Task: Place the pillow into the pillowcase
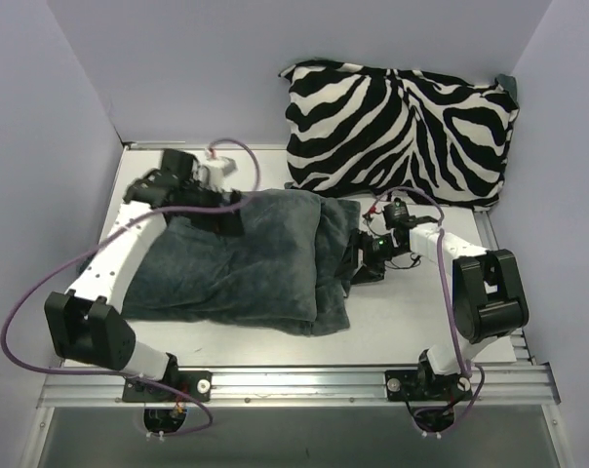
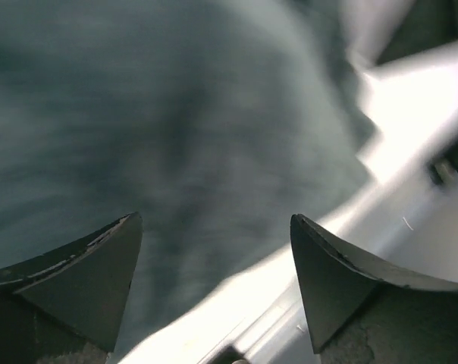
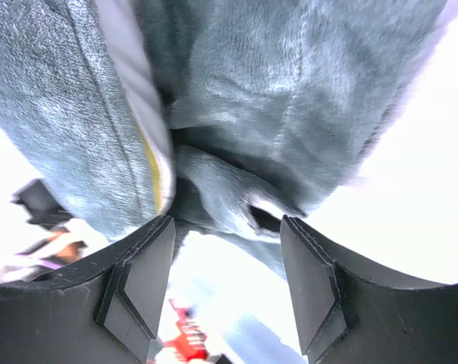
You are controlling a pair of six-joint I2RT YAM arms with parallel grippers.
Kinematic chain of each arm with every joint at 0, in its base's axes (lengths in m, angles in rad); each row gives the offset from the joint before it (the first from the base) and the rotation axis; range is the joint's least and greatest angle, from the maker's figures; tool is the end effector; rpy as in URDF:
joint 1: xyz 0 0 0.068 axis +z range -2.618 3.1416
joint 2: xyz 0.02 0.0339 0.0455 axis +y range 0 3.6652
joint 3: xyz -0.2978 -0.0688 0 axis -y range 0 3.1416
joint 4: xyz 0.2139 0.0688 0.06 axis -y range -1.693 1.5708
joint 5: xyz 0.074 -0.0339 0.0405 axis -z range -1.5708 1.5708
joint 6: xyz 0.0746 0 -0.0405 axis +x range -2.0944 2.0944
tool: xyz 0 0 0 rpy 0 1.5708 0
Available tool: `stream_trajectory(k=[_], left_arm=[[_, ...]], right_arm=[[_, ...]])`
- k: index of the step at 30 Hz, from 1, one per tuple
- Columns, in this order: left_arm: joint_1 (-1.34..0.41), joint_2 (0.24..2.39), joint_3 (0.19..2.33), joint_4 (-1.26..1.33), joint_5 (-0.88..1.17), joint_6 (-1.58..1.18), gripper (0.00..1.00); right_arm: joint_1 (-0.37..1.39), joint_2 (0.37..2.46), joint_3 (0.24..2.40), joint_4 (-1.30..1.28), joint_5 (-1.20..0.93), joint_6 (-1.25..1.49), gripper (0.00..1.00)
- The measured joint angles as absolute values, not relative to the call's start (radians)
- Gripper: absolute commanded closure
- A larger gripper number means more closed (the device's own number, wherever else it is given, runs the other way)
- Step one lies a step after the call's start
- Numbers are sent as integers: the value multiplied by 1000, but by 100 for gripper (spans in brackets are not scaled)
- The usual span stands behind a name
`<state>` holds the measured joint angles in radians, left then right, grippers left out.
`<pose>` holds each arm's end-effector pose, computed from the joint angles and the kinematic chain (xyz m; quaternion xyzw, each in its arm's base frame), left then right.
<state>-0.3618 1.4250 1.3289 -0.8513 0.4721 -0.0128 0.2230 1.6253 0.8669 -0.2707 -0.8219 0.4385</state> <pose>0.2474 -0.1299 0.3333 0.2313 0.8989 -0.2742 0.2515 0.2777 0.1190 0.2004 -0.0113 0.8897 0.4437 0.1070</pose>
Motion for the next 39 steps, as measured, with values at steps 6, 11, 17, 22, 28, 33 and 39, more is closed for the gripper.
stream_trajectory(k=[6, 11, 17, 22, 28, 33, 39], left_arm=[[17, 1699, 1724, -949, 305, 185, 9], [192, 1946, 1951, -945, 164, 307, 20], [281, 2204, 2167, -962, 101, 457, 23], [282, 2277, 2226, -982, 108, 532, 27], [269, 2336, 2301, -995, 97, 566, 50], [271, 2379, 2343, -995, 113, 585, 62], [289, 2303, 2268, -1005, 286, 594, 35]], right_arm=[[224, 1673, 1073, -424, -760, 311, 32], [257, 1724, 1153, -426, -829, 311, 26], [389, 1760, 1153, -435, -911, 319, 27], [465, 1809, 1154, -436, -947, 315, 63], [419, 1885, 1153, -477, -932, 271, 100], [333, 1888, 1152, -547, -928, 189, 100], [278, 1885, 1152, -626, -904, 104, 100]])
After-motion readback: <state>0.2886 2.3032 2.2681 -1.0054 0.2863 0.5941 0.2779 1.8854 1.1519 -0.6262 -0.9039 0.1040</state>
